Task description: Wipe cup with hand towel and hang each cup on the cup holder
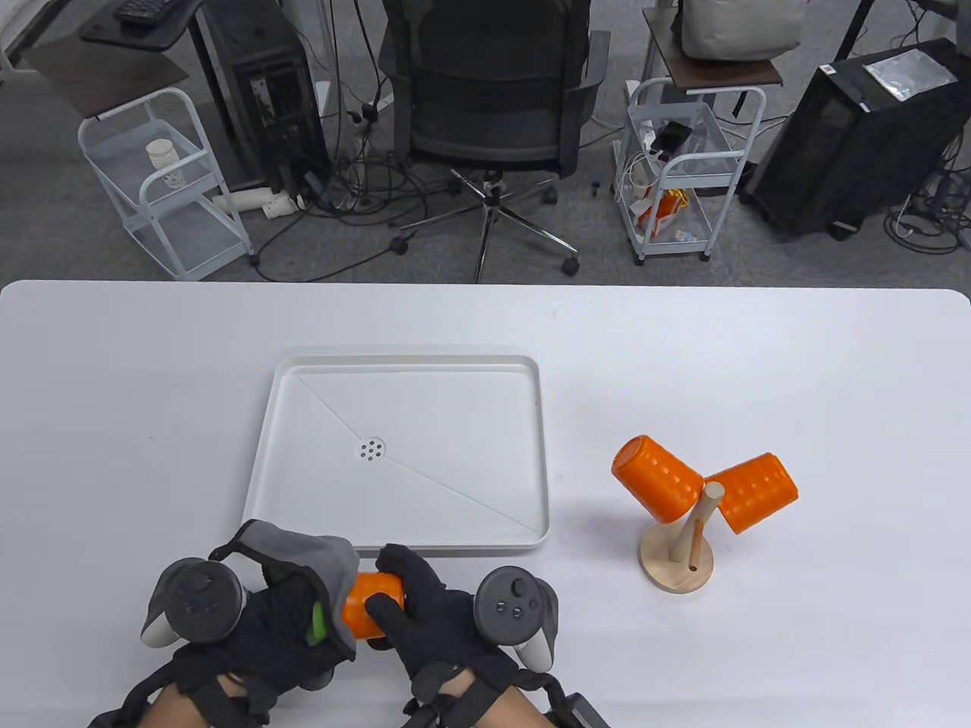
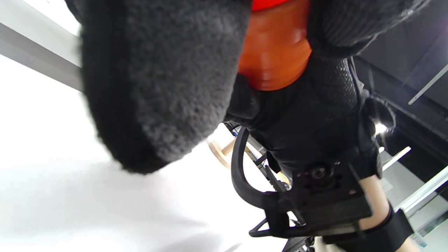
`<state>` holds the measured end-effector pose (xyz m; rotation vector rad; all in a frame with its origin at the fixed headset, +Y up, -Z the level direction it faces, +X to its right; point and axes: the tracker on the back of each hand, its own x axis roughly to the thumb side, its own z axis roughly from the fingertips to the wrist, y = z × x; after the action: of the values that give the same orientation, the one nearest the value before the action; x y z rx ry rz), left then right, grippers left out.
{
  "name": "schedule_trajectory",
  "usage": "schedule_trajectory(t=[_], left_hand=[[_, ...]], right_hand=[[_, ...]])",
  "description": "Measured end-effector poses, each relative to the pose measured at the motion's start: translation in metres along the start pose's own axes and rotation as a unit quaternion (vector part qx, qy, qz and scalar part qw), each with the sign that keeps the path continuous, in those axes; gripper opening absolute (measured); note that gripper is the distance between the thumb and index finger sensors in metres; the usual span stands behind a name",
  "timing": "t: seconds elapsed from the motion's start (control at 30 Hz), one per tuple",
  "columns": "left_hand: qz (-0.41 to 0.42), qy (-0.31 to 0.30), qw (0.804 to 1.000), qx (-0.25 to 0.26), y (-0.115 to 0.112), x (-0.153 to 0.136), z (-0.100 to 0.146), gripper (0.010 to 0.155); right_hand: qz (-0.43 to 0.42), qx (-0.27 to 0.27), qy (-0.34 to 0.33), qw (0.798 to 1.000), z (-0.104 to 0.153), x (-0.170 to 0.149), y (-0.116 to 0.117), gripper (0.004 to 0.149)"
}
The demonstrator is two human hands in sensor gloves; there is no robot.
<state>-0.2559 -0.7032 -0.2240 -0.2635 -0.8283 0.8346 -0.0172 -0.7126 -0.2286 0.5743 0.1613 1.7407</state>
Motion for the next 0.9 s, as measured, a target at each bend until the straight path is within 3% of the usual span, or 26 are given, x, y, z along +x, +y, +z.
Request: schedule_trajectory(t=[0.3,0.57,0.77,0.9], left_hand=[[-0.108,-0.009,0.994,-0.011,-0.008,0.015,-0.001,0.088],[-0.240,-0.019,0.970,-0.018,-0.016,0.032,0.000,0.088],[-0.175,-0.013,0.984,0.006,-0.014,0.024,0.000,0.087],[-0.046,-0.011,0.999,0.014,-0.011,0.007,-0.002,0.086]], right_hand=[[-0.052,0.007,0.069,0.996,-0.001,-0.011,-0.004,0.078],[-0.081,0.021,0.122,0.989,0.001,-0.020,-0.007,0.081],[-0.046,0.008,0.061,0.997,0.000,-0.012,-0.005,0.080],[0.026,-0.009,-0.024,0.999,0.001,0.000,-0.003,0.078]])
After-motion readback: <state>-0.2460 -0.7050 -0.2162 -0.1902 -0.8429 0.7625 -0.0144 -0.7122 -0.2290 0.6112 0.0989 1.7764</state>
